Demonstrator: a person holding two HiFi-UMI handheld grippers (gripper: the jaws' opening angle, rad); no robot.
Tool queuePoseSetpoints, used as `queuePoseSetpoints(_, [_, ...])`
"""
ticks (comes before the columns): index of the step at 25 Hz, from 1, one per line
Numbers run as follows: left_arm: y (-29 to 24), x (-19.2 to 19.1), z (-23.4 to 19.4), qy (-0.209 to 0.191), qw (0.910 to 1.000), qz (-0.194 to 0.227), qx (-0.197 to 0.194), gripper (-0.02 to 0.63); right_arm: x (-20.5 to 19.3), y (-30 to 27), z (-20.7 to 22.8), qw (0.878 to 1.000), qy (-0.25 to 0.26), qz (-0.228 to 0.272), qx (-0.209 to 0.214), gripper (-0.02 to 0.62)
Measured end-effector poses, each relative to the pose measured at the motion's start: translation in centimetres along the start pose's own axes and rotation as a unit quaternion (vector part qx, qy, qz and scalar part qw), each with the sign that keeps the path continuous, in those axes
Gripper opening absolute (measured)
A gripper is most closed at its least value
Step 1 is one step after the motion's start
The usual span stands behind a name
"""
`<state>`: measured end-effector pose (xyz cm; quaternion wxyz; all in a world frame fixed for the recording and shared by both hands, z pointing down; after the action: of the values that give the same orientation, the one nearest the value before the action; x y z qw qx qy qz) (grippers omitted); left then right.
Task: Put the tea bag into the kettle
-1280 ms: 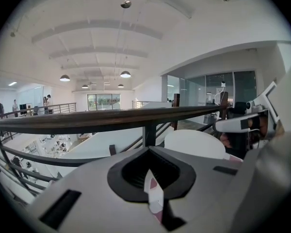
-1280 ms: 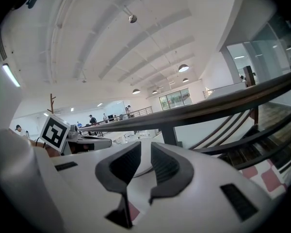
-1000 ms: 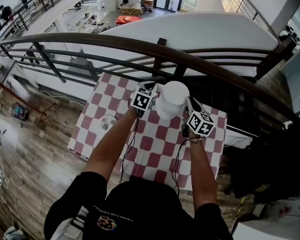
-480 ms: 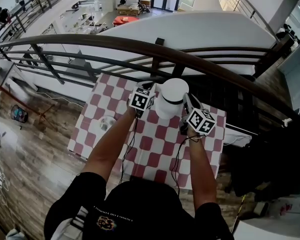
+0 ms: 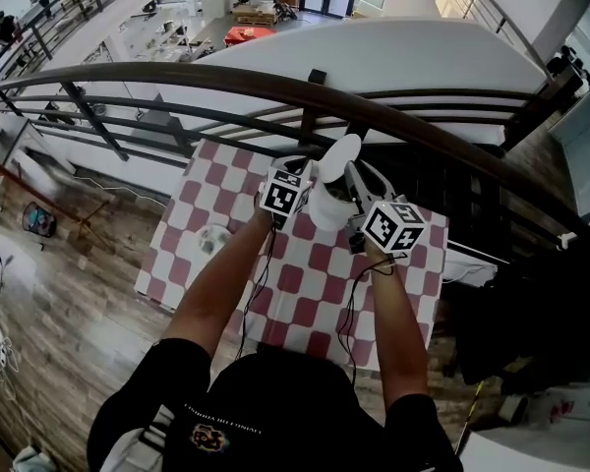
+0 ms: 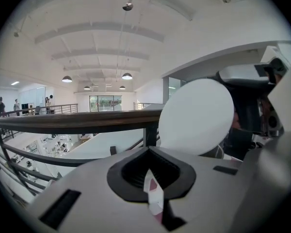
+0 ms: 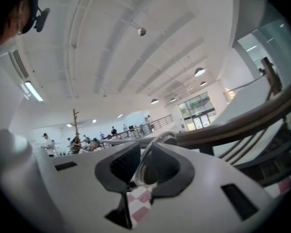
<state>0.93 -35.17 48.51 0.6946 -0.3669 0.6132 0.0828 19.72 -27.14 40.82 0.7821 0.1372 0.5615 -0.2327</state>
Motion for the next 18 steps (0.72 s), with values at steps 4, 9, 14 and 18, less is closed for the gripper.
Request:
queuePoseSetpoints(4, [0.2,-0.2,-0.2,0.006,1.0,0.0,0.001,-0.002,-1.0,-1.0,-1.9,1.0,0.018,0.002,0.022,0.061])
queuePoseSetpoints(9, [0.2,-0.3,-0.2,0.003,1.0,0.002,-0.001,-0.002,-1.4,-0.5,-1.6,1.0,0.011,0.018,0.016,0.061])
queuePoseSetpoints(14, [0.2,-0.5,-0.5,0.017,0.9998,0.011,-0.004,-0.002,-1.9,-0.1,-1.5,1.0,0.007,0.023,0.007,0.061])
queuePoseSetpoints(18, [0.1,-0.6,-0.4,0.018,0.9998,0.011,-0.003,-0.002,-2.2,0.2,-1.3,1.0,0.005,0.023,0.004,0.061])
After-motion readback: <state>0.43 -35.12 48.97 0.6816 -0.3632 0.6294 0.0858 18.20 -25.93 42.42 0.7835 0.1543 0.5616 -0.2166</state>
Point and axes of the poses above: the fingertips, and each gripper's own axes: y backward along the fingers, z to its right, x out of its top, the point moved 10 cm from there along y, backward along the fingers
